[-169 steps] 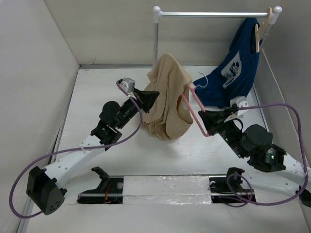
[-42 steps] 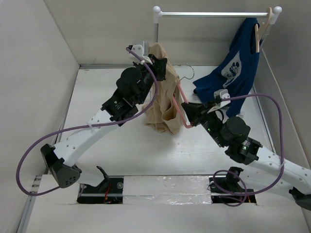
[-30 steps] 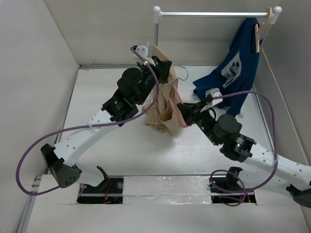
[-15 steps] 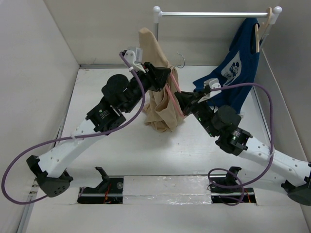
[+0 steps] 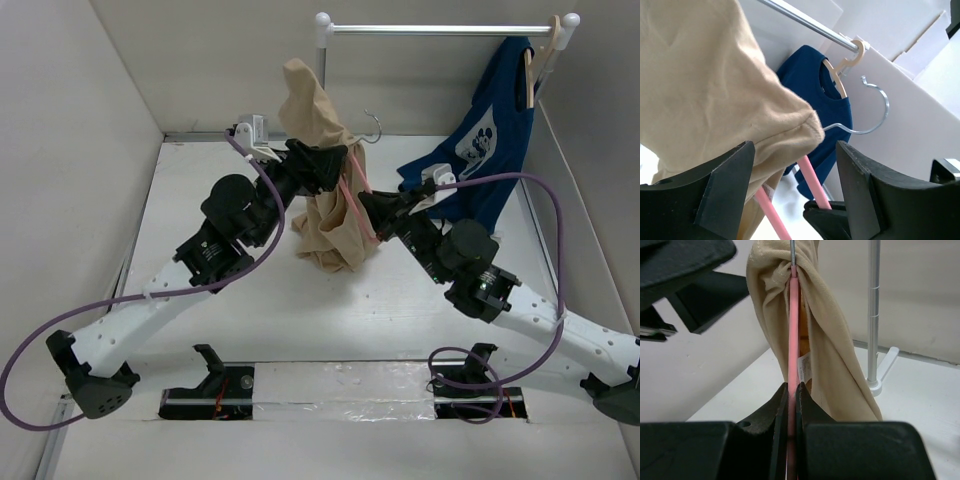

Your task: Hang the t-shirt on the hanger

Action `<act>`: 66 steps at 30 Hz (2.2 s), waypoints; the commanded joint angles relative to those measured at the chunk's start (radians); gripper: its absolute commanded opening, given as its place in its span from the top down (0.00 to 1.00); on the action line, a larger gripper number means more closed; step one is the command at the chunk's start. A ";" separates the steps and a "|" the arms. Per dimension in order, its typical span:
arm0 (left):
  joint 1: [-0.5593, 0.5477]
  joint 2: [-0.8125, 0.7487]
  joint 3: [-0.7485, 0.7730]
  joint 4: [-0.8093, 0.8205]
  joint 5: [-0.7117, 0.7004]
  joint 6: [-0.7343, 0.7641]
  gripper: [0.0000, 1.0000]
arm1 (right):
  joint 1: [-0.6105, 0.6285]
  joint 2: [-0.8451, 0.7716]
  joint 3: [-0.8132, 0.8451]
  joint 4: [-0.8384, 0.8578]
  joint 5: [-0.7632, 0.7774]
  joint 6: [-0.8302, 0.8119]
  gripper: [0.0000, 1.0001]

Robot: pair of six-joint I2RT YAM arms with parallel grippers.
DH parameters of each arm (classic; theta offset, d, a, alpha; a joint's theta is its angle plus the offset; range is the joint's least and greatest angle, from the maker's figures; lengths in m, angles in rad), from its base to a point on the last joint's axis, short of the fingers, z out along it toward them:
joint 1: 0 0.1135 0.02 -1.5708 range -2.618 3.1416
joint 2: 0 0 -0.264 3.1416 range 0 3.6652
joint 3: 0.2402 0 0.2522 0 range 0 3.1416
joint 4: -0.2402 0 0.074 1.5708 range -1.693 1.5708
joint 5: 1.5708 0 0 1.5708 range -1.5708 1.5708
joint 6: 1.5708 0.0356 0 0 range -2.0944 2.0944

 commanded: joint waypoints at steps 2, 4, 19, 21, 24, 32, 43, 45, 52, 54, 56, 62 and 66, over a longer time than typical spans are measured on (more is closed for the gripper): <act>0.017 0.013 -0.034 0.163 0.001 -0.079 0.37 | -0.004 -0.036 -0.004 0.111 -0.021 0.018 1.00; 0.048 0.051 -0.014 0.153 0.027 -0.127 0.36 | -0.004 -0.033 -0.005 0.107 -0.027 0.018 1.00; 0.151 0.156 -0.107 0.352 0.045 -0.286 0.41 | 0.016 0.000 -0.013 0.133 -0.070 0.009 1.00; 0.151 0.165 -0.110 0.361 0.056 -0.291 0.47 | 0.025 0.023 -0.010 0.136 -0.064 0.009 1.00; 0.151 0.172 -0.126 0.378 0.081 -0.303 0.63 | 0.034 0.034 -0.004 0.159 -0.035 -0.002 1.00; 0.151 0.113 -0.192 0.400 0.081 -0.291 1.00 | 0.043 0.074 0.021 0.151 -0.019 0.005 1.00; 0.301 0.021 -0.331 0.442 0.246 -0.414 1.00 | 0.052 -0.030 -0.066 0.039 -0.052 0.033 0.32; 0.315 0.028 -0.343 0.459 0.265 -0.434 1.00 | 0.052 -0.072 -0.106 -0.013 -0.047 0.024 0.30; 0.324 0.021 -0.353 0.467 0.279 -0.444 1.00 | 0.052 -0.192 -0.338 -0.068 -0.052 0.076 1.00; 0.324 0.016 -0.351 0.461 0.279 -0.448 1.00 | 0.052 -0.135 -0.369 -0.042 -0.088 0.096 1.00; 0.324 0.010 -0.363 0.466 0.279 -0.455 1.00 | 0.066 -0.093 -0.415 0.045 -0.082 0.108 0.79; 0.324 -0.012 -0.373 0.438 0.274 -0.460 1.00 | 0.066 0.107 -0.441 0.260 -0.073 0.076 0.35; 0.324 -0.027 -0.370 0.424 0.272 -0.455 1.00 | 0.076 0.238 -0.383 0.292 -0.090 0.056 0.35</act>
